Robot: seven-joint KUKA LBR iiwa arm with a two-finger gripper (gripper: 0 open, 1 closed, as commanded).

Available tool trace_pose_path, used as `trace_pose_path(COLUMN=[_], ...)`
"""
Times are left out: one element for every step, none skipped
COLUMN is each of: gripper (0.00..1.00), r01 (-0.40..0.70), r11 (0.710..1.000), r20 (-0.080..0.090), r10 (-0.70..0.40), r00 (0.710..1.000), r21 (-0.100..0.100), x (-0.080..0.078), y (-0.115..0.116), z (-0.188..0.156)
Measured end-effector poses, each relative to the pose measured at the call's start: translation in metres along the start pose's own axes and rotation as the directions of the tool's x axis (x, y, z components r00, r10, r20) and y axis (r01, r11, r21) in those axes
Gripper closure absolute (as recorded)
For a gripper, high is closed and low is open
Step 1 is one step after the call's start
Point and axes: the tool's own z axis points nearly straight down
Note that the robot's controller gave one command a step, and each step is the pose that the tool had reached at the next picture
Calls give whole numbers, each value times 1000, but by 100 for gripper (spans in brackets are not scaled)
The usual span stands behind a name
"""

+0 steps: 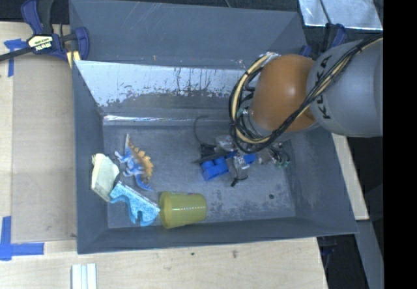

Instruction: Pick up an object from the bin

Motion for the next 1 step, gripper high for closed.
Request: trace_pose_path(gripper=[100], r01=[1], r11=[1000], r20=[4], r10=[-1], r00=[1000], r21=[1], x=[-3], y=[9], z=[-115])
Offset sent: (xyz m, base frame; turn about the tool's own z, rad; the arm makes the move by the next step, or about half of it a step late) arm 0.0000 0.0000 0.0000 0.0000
